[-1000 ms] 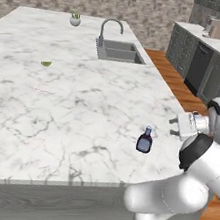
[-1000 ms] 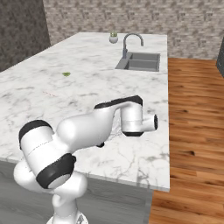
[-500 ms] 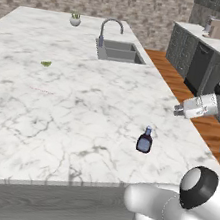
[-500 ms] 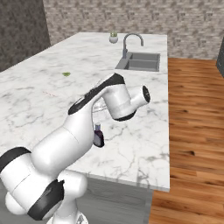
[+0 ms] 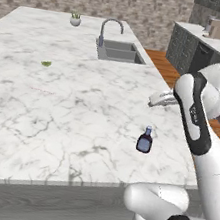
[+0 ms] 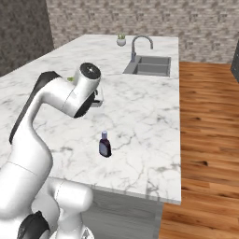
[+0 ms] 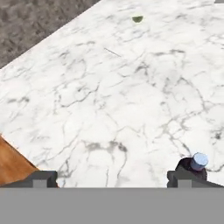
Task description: Move the condiment bottle and condiment bottle from the cabinet to the dining counter.
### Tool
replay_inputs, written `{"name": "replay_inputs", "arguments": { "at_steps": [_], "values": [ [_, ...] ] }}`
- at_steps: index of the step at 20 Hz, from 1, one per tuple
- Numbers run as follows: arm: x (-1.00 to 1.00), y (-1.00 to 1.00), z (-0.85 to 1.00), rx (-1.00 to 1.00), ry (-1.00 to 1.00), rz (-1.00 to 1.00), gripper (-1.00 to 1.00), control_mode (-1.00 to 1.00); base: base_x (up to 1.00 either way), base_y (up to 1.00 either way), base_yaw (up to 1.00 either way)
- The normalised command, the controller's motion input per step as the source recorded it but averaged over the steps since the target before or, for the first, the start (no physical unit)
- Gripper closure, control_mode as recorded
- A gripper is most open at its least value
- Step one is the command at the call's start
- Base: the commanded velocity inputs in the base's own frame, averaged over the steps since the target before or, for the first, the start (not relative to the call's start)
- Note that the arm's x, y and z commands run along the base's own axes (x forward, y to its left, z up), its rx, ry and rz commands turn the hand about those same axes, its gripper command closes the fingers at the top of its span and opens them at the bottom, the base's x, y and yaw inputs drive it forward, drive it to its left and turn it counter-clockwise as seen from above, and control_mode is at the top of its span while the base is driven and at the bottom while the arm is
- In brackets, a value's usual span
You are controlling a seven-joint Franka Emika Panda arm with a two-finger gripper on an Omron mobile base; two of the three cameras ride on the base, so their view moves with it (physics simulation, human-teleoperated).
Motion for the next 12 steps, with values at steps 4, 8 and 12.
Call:
{"name": "replay_inputs", "arguments": {
  "at_steps": [4, 8, 12],
  "values": [
    [0.00, 0.82, 0.18, -0.26, 0.18, -0.31, -1.00, -1.00, 0.00, 0.00, 0.00],
    [0.00, 0.59, 0.09, -0.17, 0.21, -0.24, -1.00, -1.00, 0.00, 0.00, 0.00],
    [0.00, 0.33, 0.00, -0.08, 0.03, -0.14, -1.00, -1.00, 0.00, 0.00, 0.00]
  ]
}}
